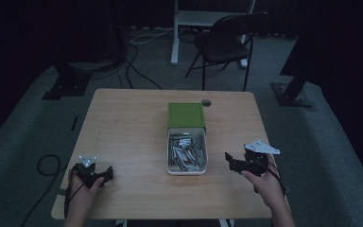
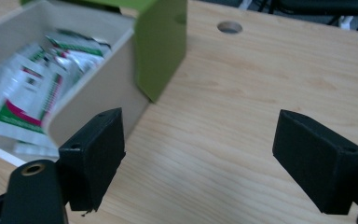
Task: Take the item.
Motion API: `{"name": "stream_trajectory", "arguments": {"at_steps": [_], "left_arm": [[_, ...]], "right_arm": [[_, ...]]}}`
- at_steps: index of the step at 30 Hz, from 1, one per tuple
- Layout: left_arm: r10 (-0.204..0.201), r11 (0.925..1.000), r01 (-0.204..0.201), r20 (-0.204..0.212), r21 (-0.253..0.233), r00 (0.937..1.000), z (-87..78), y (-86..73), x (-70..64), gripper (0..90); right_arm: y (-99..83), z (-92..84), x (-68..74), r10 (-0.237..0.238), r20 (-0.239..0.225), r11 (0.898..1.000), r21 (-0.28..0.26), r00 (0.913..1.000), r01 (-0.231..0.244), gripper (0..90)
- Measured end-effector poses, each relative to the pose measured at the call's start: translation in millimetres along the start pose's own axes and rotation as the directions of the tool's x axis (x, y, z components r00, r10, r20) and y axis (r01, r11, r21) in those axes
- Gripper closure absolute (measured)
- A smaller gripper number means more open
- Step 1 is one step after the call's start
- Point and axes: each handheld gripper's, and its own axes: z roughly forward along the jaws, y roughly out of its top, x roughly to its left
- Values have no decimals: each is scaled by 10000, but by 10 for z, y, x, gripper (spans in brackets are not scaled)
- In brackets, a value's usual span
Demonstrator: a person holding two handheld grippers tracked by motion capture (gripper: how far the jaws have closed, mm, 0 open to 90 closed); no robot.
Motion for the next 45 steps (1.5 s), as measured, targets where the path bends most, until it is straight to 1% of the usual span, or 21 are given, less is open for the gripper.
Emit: {"name": "stream_trajectory", "arguments": {"at_steps": [7, 8, 9, 10, 15, 19, 22, 24, 27, 29, 32, 36, 39, 40, 43, 45], "left_arm": [[-7, 10000, 7, 17, 28, 10000, 8, 4, -4, 45], [-7, 10000, 7, 17, 28, 10000, 8, 4, -4, 44], [3, 10000, -3, 23, 33, 10000, 10, 5, -5, 44], [14, 10000, -14, 23, 43, 10000, 10, 5, -5, 40], [-9, 10000, 9, 17, 60, 10000, 13, 6, -5, 31], [-7, 10000, 7, 16, 61, 10000, 13, 6, -5, 31], [-9, 10000, 9, 16, 60, 10000, 13, 6, -5, 31], [-8, 10000, 8, 16, 61, 10000, 13, 6, -5, 31], [-8, 10000, 8, 16, 62, 10000, 12, 6, -5, 31], [-8, 10000, 8, 17, 64, 10000, 12, 6, -5, 31], [-9, 10000, 9, 15, 61, 10000, 13, 6, -5, 31], [-7, 10000, 7, 15, 62, 10000, 13, 6, -5, 31], [-5, 10000, 5, 16, 64, 10000, 12, 6, -5, 31], [-8, 10000, 8, 16, 63, 10000, 12, 6, -5, 31], [-9, 10000, 9, 15, 61, 10000, 12, 6, -5, 31], [-10, 10000, 10, 16, 60, 10000, 13, 6, -5, 31]], "right_arm": [[132, -23, 212, -459, -411, 9985, -302, 9981, 447, 176], [132, -23, 212, -459, -411, 9985, -302, 9981, 447, 176], [148, -23, 243, -536, -478, 9981, -329, 9974, 520, 176], [181, -22, 313, -688, -591, 9971, -380, 9959, 666, 176], [237, -3, 460, -891, -844, 9950, -521, 9924, 849, 176], [263, 27, 563, -1007, -1079, 9936, -615, 9890, 944, 179], [268, 64, 644, -1108, -1231, 9930, -557, 9862, 1046, 179], [265, 89, 705, -1178, -1318, 9923, -547, 9843, 1114, 206], [258, 133, 793, -1358, -1444, 9903, -478, 9802, 1301, 209], [252, 161, 845, -1382, -1453, 9900, -479, 9797, 1326, 233], [246, 201, 930, -1576, -1602, 9872, -498, 9744, 1515, 258], [243, 255, 1048, -1926, -1817, 9811, -522, 9643, 1861, 260], [233, 293, 1135, -2196, -1936, 9756, -477, 9562, 2144, 304], [227, 307, 1160, -2243, -1944, 9745, -443, 9549, 2198, 323], [202, 354, 1223, -2328, -1894, 9719, -100, 9539, 2352, 382], [179, 391, 1265, -2411, -2022, 9692, 13, 9492, 2464, 399]]}}
